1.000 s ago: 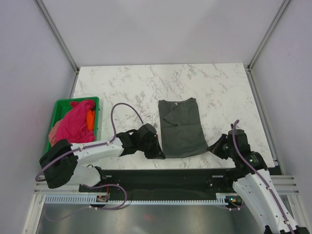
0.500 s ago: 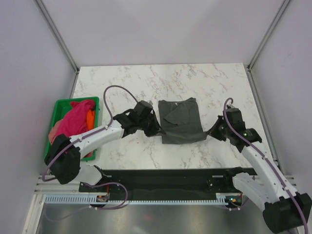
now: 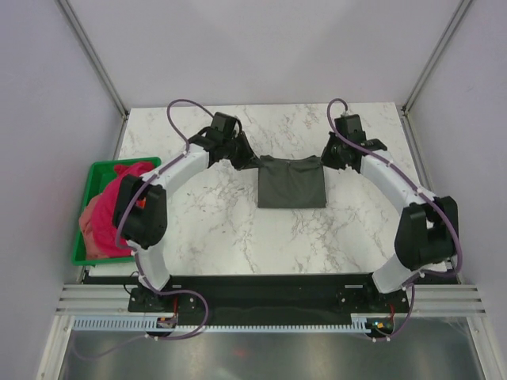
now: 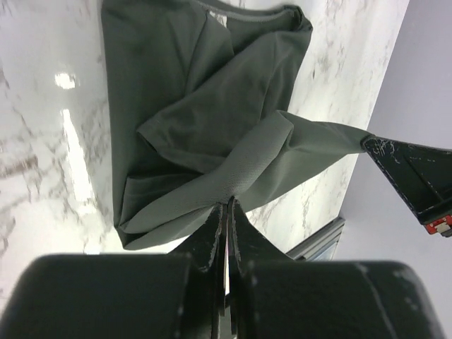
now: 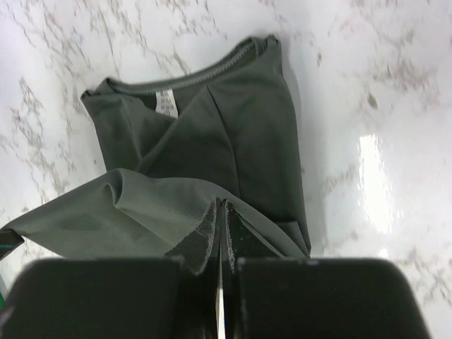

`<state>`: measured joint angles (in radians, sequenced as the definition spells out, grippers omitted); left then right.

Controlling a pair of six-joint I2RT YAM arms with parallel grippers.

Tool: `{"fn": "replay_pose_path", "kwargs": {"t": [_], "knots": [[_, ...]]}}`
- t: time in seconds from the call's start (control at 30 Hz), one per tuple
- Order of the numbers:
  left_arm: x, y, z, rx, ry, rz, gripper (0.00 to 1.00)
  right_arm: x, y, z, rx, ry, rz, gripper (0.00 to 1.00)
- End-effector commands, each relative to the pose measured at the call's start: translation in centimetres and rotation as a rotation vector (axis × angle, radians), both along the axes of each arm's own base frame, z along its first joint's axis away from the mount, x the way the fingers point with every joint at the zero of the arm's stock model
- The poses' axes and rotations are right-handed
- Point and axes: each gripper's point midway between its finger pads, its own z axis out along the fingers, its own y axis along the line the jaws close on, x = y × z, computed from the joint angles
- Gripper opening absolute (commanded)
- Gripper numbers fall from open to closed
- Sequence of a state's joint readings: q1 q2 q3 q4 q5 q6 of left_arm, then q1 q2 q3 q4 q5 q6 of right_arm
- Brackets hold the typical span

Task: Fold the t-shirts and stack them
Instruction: Fold the tshirt

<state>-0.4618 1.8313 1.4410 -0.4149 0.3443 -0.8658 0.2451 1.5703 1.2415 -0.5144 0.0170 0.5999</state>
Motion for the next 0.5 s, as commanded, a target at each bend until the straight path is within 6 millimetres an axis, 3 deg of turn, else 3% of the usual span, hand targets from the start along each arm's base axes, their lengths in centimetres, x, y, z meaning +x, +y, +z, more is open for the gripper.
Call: {"fn": "replay_pose_path", "kwargs": {"t": [0.0, 0.03, 0.07, 0.1, 0.13, 0.17, 0.23, 0.37, 0.47], "knots": [[3.1, -0.2, 0.3, -0.023, -0.044, -0.055, 0.02, 4.9, -0.5, 1.1, -0.036, -0.069, -0.019, 0.0], [4.1, 0.1, -0.3, -0.019, -0.043, -0.058, 0.02, 5.5, -0.4, 0.8, -0.036, -0.06, -0.016, 0.0], [5.3, -0.4, 0.7, -0.041, -0.075, -0.073, 0.02, 6.5, -0.3, 1.2, -0.03, -0.073, -0.019, 0.0], [6.1, -0.6, -1.2, -0.037, -0.048, -0.087, 0.02, 7.1, -0.5, -0.2, -0.036, -0.043, -0.026, 0.0], [7.5, -0.8, -0.2, -0.052, -0.089, -0.102, 0.02, 7.5, -0.6, -0.6, -0.036, -0.037, -0.03, 0.0], [8.1, -1.0, -0.3, -0.06, -0.092, -0.112, 0.02, 8.2, -0.6, -0.4, -0.033, -0.045, -0.034, 0.0], [10.0, -1.6, -0.7, -0.065, -0.123, -0.131, 0.02, 9.0, -1.1, -1.9, -0.04, -0.018, -0.051, 0.0], [12.6, -2.3, -1.9, -0.072, -0.152, -0.147, 0.02, 11.2, -1.8, -3.2, -0.06, -0.025, -0.058, 0.0], [13.5, -3.2, -1.7, -0.118, -0.164, -0.185, 0.02, 12.0, -2.0, -2.9, -0.063, -0.043, -0.042, 0.0]]}}
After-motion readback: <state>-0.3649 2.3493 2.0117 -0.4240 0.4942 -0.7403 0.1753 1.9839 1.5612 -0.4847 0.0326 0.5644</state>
